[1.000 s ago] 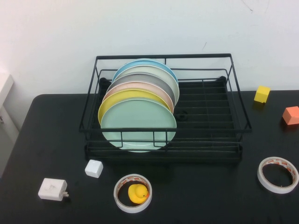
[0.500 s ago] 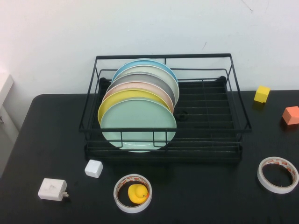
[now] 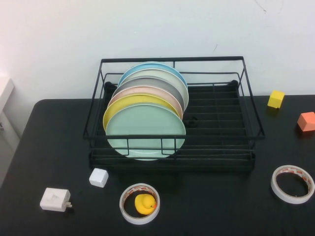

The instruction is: Place plate on rack

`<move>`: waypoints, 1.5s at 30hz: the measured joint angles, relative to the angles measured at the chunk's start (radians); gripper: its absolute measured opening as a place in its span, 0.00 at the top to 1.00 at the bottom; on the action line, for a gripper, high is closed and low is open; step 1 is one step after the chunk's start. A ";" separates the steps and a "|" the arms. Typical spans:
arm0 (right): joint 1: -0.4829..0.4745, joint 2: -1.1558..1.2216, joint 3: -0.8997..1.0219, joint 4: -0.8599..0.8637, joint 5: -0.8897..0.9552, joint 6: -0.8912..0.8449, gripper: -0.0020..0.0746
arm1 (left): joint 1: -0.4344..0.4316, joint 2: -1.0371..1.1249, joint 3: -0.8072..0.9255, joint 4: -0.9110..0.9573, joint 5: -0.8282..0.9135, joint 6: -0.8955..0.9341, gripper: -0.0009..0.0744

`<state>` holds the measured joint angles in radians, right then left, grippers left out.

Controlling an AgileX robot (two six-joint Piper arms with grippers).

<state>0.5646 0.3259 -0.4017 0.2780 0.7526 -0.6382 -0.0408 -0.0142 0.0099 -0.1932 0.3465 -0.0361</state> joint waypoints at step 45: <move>-0.645 -0.338 0.411 -0.215 -0.363 0.418 0.98 | 0.000 0.000 0.000 0.004 0.000 -0.013 0.99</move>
<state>-0.0804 -0.0124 0.0090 0.0632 0.3893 -0.2201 -0.0408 -0.0142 0.0099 -0.1894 0.3460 -0.0495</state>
